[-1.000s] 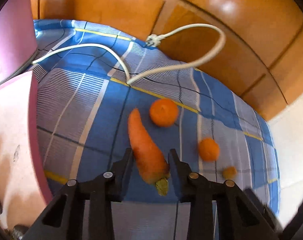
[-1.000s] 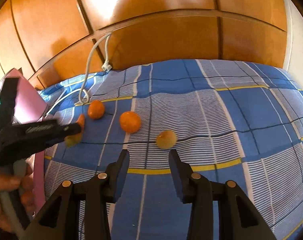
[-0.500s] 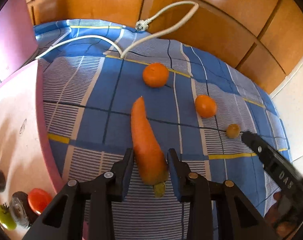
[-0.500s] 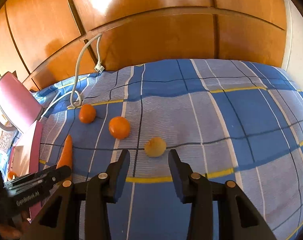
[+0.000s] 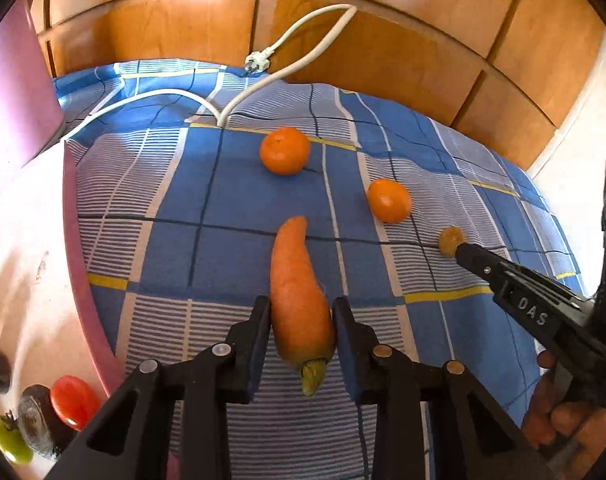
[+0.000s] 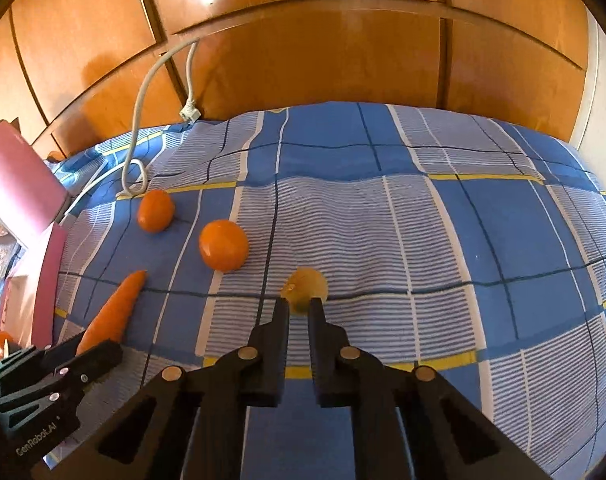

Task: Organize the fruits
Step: 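Grasp the small yellow fruit with the right tool while the left lifts the carrot, then carry the carrot and yellow fruit into the tray and open both tools, then lift both open tools out of the tray toward the last mandarins, then grasp a mandarin with the left tool while the right grasps the other mandarin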

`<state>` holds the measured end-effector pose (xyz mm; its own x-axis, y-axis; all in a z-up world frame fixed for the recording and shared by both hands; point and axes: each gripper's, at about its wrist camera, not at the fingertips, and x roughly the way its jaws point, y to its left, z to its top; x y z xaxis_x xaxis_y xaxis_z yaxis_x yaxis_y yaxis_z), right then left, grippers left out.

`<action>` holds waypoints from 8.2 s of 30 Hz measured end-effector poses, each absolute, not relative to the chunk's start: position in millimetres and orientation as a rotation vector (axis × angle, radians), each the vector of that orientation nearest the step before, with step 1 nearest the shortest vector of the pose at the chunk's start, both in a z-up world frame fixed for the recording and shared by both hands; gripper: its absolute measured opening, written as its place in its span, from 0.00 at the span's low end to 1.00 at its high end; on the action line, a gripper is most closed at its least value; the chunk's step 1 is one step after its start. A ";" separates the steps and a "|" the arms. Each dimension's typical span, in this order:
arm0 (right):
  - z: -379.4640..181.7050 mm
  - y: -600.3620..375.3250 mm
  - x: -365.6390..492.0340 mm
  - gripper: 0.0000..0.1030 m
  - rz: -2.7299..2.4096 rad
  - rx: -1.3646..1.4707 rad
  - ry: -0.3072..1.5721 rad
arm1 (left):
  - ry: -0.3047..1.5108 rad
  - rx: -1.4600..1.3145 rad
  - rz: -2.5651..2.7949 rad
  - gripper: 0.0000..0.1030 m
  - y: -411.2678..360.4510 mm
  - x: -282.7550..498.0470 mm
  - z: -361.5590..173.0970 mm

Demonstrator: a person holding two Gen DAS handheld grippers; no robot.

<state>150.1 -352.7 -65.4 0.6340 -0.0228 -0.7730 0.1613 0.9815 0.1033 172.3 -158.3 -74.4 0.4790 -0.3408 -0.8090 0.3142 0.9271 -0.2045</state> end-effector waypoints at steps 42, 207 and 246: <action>-75.1 -330.3 115.5 0.26 -0.068 0.244 0.950 | 0.769 -0.055 -0.385 0.28 -110.7 106.5 1.1; 13.1 -232.9 14.4 0.70 -0.189 -0.031 0.653 | 0.667 -0.126 -0.121 1.00 12.9 6.2 -0.6; -55.3 -316.7 181.1 0.28 -0.102 0.100 0.869 | 0.870 -0.040 -0.300 0.68 -116.4 202.2 -16.2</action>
<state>181.1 -316.7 -55.3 0.6413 -0.0488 -0.7657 0.1299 0.9905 0.0457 202.2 -116.4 -16.2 0.6058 -0.2752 -0.7465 0.2428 0.9575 -0.1560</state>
